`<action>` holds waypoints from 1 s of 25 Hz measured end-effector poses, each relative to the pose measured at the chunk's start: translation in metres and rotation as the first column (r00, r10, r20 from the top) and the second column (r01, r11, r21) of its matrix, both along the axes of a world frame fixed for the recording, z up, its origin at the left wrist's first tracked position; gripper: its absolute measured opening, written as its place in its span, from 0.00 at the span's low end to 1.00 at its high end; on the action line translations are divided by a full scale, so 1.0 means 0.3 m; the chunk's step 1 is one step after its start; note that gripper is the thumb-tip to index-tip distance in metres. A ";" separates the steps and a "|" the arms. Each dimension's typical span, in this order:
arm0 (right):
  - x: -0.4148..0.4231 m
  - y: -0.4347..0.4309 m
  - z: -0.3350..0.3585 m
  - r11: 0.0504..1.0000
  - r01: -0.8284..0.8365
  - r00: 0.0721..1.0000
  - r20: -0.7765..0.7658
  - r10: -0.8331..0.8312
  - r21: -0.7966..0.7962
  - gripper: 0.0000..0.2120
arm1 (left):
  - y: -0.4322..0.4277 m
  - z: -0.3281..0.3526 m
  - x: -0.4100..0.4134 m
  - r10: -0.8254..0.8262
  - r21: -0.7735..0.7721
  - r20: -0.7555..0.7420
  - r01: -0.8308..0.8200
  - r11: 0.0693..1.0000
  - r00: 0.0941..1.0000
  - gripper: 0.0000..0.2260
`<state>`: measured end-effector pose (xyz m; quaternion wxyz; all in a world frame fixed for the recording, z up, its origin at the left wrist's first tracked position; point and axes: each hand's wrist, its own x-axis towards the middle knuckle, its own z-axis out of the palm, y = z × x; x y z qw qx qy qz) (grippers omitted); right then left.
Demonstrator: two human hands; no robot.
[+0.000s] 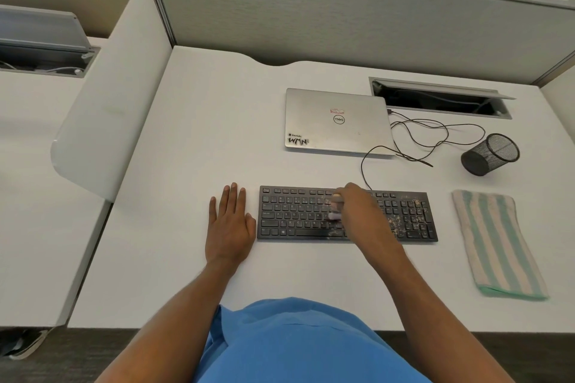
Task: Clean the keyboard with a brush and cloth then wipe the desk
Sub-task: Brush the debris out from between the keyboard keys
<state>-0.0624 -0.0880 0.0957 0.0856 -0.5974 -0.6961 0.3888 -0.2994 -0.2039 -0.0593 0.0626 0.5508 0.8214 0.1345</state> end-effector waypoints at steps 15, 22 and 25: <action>0.033 0.128 0.054 0.965 0.230 0.954 -0.224 -0.198 0.125 0.07 | 0.000 0.005 0.002 0.003 0.007 0.007 -0.003 1.000 1.000 0.29; -0.004 0.161 0.023 0.951 0.294 0.874 -0.374 -0.310 -0.100 0.05 | -0.001 0.007 0.001 0.001 0.000 0.016 -0.001 1.000 1.000 0.29; -0.016 0.153 0.021 0.956 0.279 0.864 -0.412 -0.289 -0.085 0.04 | -0.001 0.005 0.000 -0.001 0.008 0.013 0.001 1.000 1.000 0.29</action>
